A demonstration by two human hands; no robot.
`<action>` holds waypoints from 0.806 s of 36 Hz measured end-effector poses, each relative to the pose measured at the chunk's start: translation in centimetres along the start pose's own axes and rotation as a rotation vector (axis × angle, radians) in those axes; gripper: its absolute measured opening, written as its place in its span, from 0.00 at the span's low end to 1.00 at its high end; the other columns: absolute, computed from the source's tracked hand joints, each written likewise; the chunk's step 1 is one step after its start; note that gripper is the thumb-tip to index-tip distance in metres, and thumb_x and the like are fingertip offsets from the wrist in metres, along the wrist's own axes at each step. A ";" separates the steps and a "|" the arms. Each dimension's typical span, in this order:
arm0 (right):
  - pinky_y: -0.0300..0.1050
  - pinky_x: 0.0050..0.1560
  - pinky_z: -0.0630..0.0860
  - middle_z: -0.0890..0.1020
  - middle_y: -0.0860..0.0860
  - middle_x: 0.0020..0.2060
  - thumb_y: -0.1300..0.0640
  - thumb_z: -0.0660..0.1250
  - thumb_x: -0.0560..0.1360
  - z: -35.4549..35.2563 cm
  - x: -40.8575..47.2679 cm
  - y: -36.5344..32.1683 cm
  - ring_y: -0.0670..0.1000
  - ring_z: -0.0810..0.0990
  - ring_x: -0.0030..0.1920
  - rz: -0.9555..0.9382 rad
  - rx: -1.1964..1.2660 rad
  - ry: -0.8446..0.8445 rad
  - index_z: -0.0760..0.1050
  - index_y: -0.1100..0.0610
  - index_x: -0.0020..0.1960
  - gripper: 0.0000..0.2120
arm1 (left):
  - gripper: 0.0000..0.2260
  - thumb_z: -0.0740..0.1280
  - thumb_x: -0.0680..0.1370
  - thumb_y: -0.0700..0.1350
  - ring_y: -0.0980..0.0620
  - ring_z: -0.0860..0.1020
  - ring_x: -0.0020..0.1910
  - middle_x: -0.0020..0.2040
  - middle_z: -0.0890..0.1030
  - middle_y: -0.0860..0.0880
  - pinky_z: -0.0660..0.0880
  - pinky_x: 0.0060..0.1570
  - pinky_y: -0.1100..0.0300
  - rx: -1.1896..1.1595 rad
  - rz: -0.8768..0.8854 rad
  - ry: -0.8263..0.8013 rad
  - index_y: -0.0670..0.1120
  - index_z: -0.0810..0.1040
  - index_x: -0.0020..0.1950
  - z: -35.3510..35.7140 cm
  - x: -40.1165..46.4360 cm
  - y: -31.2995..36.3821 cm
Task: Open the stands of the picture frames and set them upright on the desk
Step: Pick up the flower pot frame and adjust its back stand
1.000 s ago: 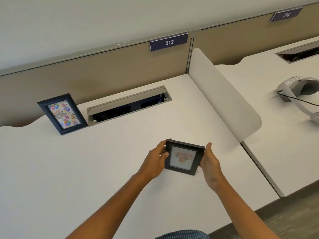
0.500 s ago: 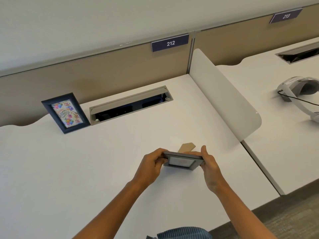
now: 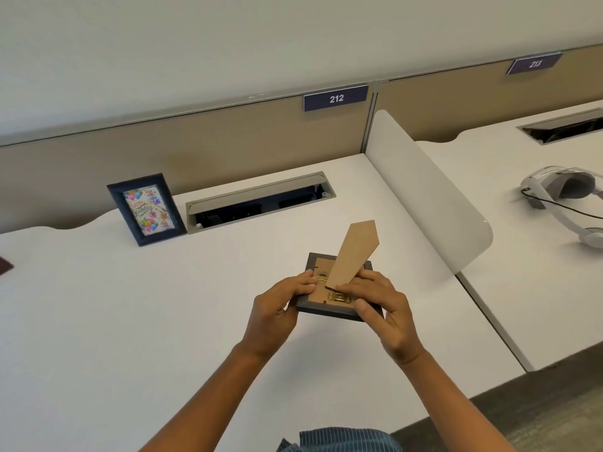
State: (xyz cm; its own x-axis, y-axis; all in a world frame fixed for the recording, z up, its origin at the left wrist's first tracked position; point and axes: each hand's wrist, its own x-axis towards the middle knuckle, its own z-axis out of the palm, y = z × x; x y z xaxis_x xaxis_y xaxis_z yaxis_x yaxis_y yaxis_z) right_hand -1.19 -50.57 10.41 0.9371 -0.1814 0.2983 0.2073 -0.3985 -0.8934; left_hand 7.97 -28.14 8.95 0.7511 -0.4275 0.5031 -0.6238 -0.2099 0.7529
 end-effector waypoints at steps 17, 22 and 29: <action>0.31 0.51 0.79 0.92 0.52 0.47 0.25 0.64 0.79 2.9 1.4 -2.7 0.47 0.89 0.51 0.375 0.374 0.106 0.90 0.57 0.49 0.36 | 0.16 0.71 0.80 0.34 0.55 0.85 0.60 0.58 0.87 0.59 0.82 0.59 0.61 -0.160 -0.332 -0.001 0.50 0.84 0.65 -2.9 0.1 1.7; 0.40 0.45 0.81 0.88 0.54 0.40 0.12 0.65 0.62 2.9 3.1 -2.7 0.47 0.88 0.41 0.602 0.410 0.170 0.83 0.62 0.45 0.51 | 0.18 0.69 0.83 0.38 0.62 0.83 0.62 0.59 0.85 0.66 0.82 0.53 0.67 -0.262 -0.439 -0.063 0.53 0.80 0.70 -3.1 1.7 2.2; 0.50 0.53 0.77 0.91 0.57 0.47 0.16 0.63 0.69 2.0 5.6 -3.2 0.58 0.88 0.53 0.761 0.382 0.190 0.87 0.60 0.53 0.47 | 0.17 0.70 0.82 0.37 0.64 0.85 0.57 0.55 0.86 0.68 0.81 0.48 0.70 -0.272 -0.509 -0.065 0.51 0.82 0.69 -1.9 3.9 1.3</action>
State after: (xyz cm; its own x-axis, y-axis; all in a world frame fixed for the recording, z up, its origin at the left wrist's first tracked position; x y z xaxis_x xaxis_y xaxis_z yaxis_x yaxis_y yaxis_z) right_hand 3.98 -48.54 14.29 0.8037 -0.4365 -0.4044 -0.3436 0.2144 -0.9143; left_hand 10.54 -28.38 12.67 0.9215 -0.3873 0.0285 -0.1031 -0.1731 0.9795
